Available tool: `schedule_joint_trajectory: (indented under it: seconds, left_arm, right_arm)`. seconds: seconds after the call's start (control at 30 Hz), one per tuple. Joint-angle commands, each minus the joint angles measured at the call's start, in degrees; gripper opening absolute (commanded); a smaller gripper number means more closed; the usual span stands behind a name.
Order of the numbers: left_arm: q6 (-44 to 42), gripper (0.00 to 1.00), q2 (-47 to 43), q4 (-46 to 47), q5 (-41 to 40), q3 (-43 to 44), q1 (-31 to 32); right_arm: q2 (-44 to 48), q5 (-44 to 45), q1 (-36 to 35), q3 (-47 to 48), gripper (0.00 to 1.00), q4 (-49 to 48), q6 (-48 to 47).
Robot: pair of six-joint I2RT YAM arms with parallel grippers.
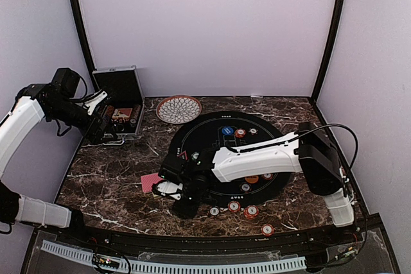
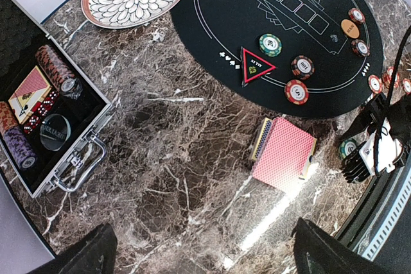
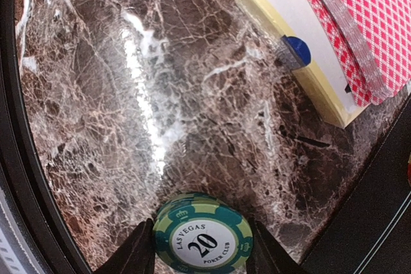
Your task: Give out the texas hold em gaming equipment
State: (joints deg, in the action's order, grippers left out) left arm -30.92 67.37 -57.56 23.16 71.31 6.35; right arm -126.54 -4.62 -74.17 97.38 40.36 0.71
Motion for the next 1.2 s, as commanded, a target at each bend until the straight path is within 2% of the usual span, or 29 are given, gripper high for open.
schedule_joint_trajectory:
  seconds: [0.0, 0.33, 0.6, 1.17]
  left_arm:
    - [-0.7, 0.99, -1.4, -1.7, 0.8, 0.6, 0.4]
    - [-0.7, 0.99, -1.3, -1.8, 0.8, 0.8, 0.3]
    - [-0.8, 0.99, -1.2, -2.0, 0.7, 1.1, 0.3]
    - [-0.9, 0.99, -1.2, -2.2, 0.3, 1.4, 0.3]
  right_arm:
    - [0.7, 0.3, -0.5, 1.1, 0.51, 0.5, -0.4]
    - [0.9, -0.3, -0.5, 1.9, 0.52, 1.6, -0.4]
    - [1.1, -0.2, -0.5, 2.1, 0.50, 1.9, -0.4]
    - [1.5, 0.2, -0.5, 2.2, 0.29, 2.0, -1.7]
